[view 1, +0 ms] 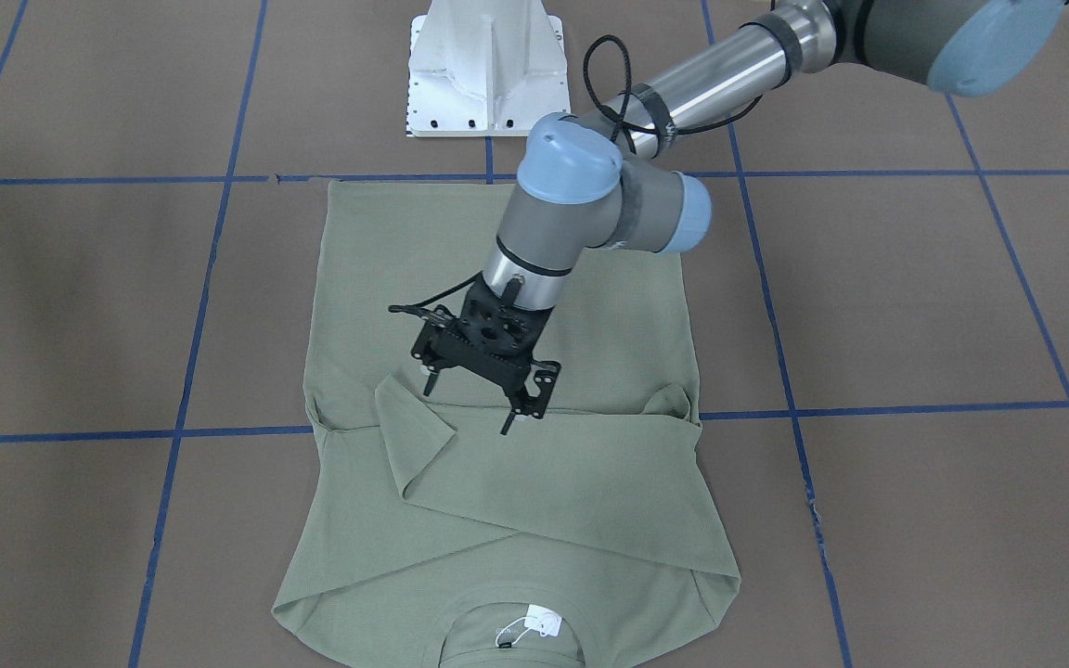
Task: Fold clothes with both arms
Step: 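Lay the sleeve over the first sleeve and open the left gripper, then withdraw the left gripper while the right gripper reaches to the shoulder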
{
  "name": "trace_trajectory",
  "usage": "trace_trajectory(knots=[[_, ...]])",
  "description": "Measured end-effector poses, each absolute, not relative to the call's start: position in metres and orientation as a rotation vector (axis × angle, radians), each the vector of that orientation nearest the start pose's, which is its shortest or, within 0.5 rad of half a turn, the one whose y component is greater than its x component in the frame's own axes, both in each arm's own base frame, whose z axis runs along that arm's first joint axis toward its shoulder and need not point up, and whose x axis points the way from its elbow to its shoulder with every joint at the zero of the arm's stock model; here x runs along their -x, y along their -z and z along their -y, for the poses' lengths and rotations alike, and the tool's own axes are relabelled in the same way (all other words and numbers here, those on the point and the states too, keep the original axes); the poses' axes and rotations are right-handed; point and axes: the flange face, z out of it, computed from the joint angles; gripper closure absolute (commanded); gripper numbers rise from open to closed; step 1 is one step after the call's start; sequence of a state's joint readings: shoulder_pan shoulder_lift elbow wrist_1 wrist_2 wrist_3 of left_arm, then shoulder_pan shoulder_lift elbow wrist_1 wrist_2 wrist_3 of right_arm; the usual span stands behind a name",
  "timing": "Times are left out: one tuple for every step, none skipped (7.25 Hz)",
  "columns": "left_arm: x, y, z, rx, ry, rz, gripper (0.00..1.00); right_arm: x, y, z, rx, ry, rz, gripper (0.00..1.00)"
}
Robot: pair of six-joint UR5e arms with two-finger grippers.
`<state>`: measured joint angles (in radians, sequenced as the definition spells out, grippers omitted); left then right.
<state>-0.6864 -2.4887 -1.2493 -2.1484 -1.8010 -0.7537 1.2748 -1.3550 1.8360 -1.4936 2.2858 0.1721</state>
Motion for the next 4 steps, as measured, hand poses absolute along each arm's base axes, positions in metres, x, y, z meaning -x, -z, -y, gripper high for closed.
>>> trace_trajectory(knots=[[-0.495, -0.172, 0.601, -0.612, -0.297, -0.958, 0.00, 0.144, -0.372, 0.576, -0.377, 0.328, 0.820, 0.00], [-0.451, -0.202, 0.602, -0.595, -0.311, -0.933, 0.00, 0.194, -0.339, 0.582, -0.377, 0.316, 0.825, 0.00], [-0.406, -0.228, 0.597, -0.601, -0.323, -0.915, 0.00, 0.245, -0.308, 0.582, -0.379, 0.298, 0.822, 0.00], [-0.368, -0.248, 0.596, -0.604, -0.344, -0.898, 0.00, 0.291, -0.279, 0.585, -0.384, 0.291, 0.811, 0.00]])
